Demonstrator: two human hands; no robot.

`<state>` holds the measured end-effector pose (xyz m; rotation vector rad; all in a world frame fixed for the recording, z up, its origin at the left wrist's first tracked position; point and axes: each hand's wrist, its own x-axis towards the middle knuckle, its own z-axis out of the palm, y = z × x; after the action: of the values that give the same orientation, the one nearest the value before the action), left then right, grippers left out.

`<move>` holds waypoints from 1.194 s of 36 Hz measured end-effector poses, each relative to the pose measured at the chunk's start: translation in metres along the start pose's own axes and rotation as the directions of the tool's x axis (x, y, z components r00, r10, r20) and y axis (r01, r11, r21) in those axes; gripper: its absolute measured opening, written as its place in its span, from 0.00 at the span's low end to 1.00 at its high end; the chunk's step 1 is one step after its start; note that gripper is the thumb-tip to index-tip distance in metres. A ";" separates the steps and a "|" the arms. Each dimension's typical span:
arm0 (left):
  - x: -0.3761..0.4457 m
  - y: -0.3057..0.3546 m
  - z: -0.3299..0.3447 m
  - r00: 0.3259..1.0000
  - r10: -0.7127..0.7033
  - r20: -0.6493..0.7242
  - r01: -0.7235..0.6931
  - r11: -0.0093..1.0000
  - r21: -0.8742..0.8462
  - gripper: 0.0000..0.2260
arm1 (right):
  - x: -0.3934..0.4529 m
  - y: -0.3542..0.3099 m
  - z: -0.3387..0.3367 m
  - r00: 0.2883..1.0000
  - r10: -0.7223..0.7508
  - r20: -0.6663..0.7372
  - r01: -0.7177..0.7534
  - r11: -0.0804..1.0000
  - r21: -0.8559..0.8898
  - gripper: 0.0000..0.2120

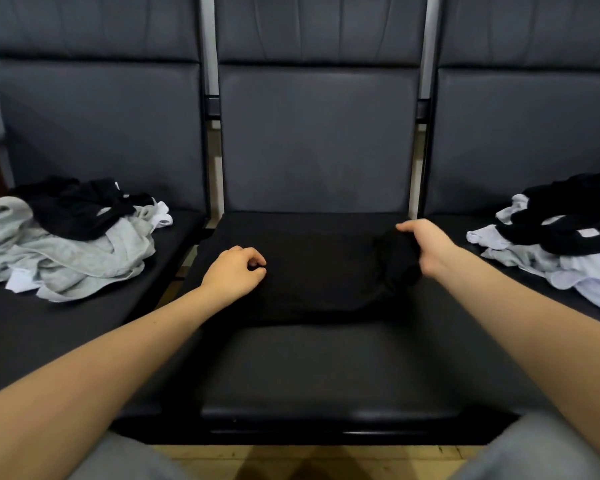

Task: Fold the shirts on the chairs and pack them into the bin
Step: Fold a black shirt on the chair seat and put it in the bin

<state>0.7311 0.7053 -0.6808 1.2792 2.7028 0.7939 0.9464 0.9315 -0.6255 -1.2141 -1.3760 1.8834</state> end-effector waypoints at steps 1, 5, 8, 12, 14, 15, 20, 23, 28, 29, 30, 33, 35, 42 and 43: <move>0.001 -0.001 -0.001 1.000 -0.014 -0.008 0.013 1.000 -0.016 0.07 | -0.002 -0.003 0.008 1.000 -0.021 0.018 0.021 1.000 -0.017 0.06; 0.007 -0.008 -0.003 0.998 -0.063 -0.025 0.061 0.995 -0.074 0.06 | -0.011 -0.006 0.049 0.988 -0.109 0.107 0.126 0.979 -0.159 0.03; 0.007 -0.010 -0.005 0.997 -0.071 -0.034 0.067 0.992 -0.103 0.06 | -0.018 0.000 0.079 0.953 -0.219 0.209 0.278 0.906 -0.320 0.14; 0.006 -0.011 -0.004 0.997 -0.076 -0.026 0.073 0.993 -0.096 0.08 | -0.030 0.010 0.105 0.887 -0.090 0.454 0.266 0.901 -0.343 0.09; 0.006 -0.010 -0.003 0.996 -0.084 -0.025 0.081 0.992 -0.092 0.11 | -0.034 0.013 0.108 0.831 0.024 0.555 0.193 0.924 -0.329 0.07; 0.006 -0.009 -0.003 0.996 -0.086 -0.027 0.083 0.992 -0.098 0.12 | -0.033 0.014 0.107 0.804 0.044 0.593 0.177 0.934 -0.309 0.09; 0.006 0.004 -0.001 0.989 -0.146 0.011 0.146 0.971 -0.190 0.17 | -0.024 0.009 0.090 0.864 -0.105 0.492 0.254 0.935 -0.247 0.13; 0.011 0.009 0.003 0.983 -0.181 0.042 0.186 0.970 -0.157 0.18 | -0.011 0.013 0.068 0.935 -0.145 0.323 0.241 0.929 -0.281 0.11; 0.015 0.023 0.008 0.968 -0.240 0.075 0.247 0.964 -0.095 0.20 | -0.003 0.027 0.042 0.980 -0.078 0.181 0.156 0.869 -0.470 0.13; 0.017 0.027 0.009 0.965 -0.246 0.087 0.254 0.962 -0.102 0.20 | -0.003 0.030 0.041 0.981 -0.071 0.182 0.156 0.849 -0.505 0.15; 0.018 0.031 0.009 0.964 -0.247 0.094 0.257 0.959 -0.116 0.20 | -0.003 0.033 0.041 0.979 -0.072 0.193 0.168 0.823 -0.542 0.17; 0.022 0.043 0.014 0.967 -0.244 0.072 0.252 0.958 -0.141 0.21 | -0.002 0.042 0.044 0.962 -0.129 0.240 0.260 0.694 -0.671 0.19; 0.022 0.049 0.018 0.969 -0.243 0.048 0.247 0.964 -0.100 0.22 | 0.000 0.047 0.046 0.944 -0.185 0.274 0.328 0.615 -0.717 0.20; 0.026 0.052 0.017 0.955 -0.298 -0.015 0.277 0.904 -0.324 0.16 | 0.000 0.052 0.047 0.919 -0.254 0.303 0.391 0.482 -0.784 0.22; 0.027 0.052 0.015 0.938 -0.346 -0.028 0.301 0.851 -0.430 0.19 | -0.001 0.052 0.047 0.922 -0.243 0.301 0.385 0.483 -0.787 0.22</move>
<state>0.7545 0.7588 -0.6647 0.6801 2.5131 1.3280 0.9109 0.8901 -0.6691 -1.0650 -2.5609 1.0124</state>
